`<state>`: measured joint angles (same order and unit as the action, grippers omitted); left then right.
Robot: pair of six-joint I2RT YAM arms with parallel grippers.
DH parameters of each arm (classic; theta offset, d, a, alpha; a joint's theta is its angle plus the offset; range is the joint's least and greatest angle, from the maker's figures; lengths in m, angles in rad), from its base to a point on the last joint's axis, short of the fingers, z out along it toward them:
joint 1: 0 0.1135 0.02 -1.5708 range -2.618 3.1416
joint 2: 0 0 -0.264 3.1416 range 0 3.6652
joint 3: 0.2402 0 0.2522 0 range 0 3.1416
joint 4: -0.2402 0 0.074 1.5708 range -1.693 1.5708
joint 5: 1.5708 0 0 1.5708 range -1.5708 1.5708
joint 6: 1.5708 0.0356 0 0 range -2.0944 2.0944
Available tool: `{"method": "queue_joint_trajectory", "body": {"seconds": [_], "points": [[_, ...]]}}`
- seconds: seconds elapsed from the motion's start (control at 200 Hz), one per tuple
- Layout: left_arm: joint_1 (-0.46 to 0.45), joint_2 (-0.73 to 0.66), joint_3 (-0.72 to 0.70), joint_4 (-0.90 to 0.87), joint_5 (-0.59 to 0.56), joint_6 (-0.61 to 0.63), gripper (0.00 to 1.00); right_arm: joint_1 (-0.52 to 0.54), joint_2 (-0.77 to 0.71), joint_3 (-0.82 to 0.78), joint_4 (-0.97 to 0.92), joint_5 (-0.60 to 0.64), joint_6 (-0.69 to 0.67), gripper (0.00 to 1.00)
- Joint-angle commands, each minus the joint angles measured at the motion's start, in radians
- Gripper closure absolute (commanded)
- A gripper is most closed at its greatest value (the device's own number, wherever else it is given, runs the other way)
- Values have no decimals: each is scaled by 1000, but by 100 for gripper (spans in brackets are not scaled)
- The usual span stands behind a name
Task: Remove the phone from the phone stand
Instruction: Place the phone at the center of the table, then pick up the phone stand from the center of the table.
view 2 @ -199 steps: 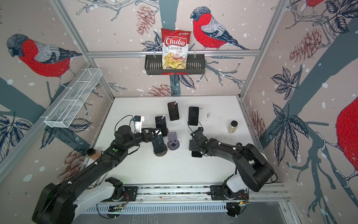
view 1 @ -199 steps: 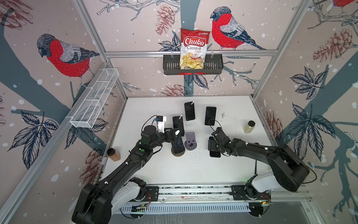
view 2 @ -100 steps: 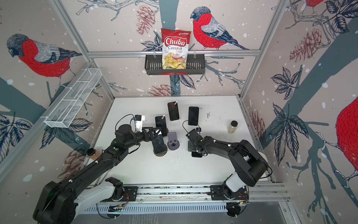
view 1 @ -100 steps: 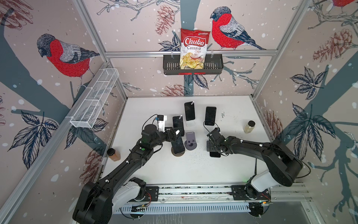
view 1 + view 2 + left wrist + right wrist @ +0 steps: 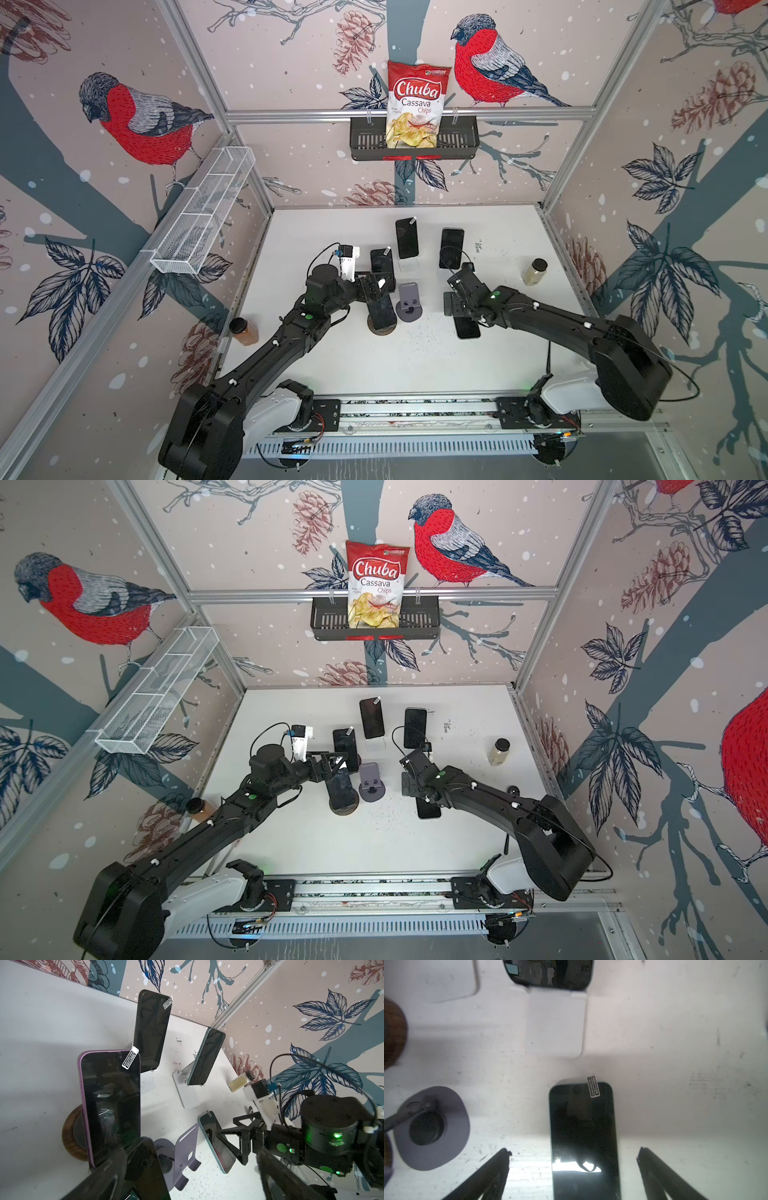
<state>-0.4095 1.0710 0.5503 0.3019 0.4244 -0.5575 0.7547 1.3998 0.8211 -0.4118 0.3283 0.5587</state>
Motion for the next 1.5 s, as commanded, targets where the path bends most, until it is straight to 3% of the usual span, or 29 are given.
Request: {"method": "queue_joint_trajectory", "body": {"seconds": [0.0, 0.311, 0.621, 0.967, 1.498], "points": [[-2, -1, 7, 0, -6, 13, 3, 13, -19, 38, -6, 8, -29, 2], [-2, -43, 22, -103, -82, 1, 3, 109, -23, 129, 98, -27, -32, 1], [-2, -115, 23, -311, -193, -26, 3, 193, 130, 240, 156, -38, -58, 1], [-2, -159, -38, -297, -191, -45, 3, 229, 260, 298, 198, -48, -56, 1], [-2, -119, -33, -271, -182, -39, 3, 249, 358, 335, 183, 37, -19, 2]]}}
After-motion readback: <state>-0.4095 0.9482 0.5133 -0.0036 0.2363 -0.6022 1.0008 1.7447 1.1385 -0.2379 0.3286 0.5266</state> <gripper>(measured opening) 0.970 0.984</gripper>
